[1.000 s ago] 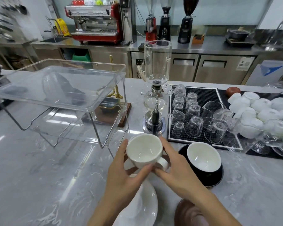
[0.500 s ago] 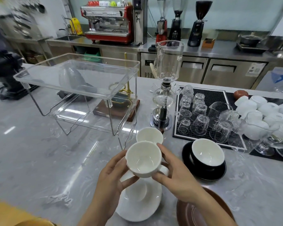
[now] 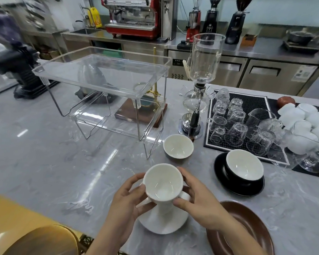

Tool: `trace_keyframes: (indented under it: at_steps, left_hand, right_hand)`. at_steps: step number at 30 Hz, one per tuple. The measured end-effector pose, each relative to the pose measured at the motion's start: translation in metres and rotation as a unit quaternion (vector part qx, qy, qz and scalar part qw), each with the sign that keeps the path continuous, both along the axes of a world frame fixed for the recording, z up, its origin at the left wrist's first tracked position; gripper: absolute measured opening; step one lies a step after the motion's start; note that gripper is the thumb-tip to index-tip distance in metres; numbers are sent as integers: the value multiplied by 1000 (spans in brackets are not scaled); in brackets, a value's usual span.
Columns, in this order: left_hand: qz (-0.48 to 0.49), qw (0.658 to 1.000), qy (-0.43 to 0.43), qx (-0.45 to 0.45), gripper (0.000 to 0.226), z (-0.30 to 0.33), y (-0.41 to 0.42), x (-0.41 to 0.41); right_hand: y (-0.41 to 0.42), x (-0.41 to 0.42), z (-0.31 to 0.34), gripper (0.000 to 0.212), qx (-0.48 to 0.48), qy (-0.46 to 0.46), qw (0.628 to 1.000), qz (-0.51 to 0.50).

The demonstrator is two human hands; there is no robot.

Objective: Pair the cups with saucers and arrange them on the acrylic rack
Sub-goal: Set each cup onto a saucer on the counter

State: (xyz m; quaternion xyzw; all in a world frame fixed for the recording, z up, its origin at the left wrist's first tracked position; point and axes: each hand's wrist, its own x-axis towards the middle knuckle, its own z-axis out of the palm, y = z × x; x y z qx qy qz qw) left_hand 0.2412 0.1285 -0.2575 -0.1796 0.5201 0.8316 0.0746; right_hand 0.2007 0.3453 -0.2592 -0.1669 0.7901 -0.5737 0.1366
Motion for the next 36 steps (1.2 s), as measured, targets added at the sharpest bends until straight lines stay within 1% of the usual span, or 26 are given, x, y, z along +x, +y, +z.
trace_keyframes:
  at_steps: [2,10,20,23,25,28,32,36]
  left_hand:
    - [-1,1000,-2,-20,23,0,0,1]
    - [12,997,-25,-73,20,-3,-4,5]
    - [11,993,-12,-117,18,-6,-6,6]
    - [16,992,-10,-121,21,-7,-6,7]
    - [19,991,-9,-130,17,-7,-6,7]
    - [33,988,-15,-150,26,-6,-5,7]
    - [37,986,-22,-158,21,-6,-4,8]
    - [35,983,-11,-181,21,-8,-4,9]
  right_hand:
    - [-2,2,-2,72,12,-2,1000,-2]
    - [-6,8,-9,74,64,-4,998,1]
    - [-4,9,-6,75,87,4,996,17]
    - [-4,10,-5,76,90,1,996,15]
    - [-3,10,-6,78,96,0,995,15]
    - [-2,12,-8,82,103,-7,995,11]
    - [1,13,-10,83,110,-12,994,9]
    - [2,13,-12,83,110,-20,994,12]
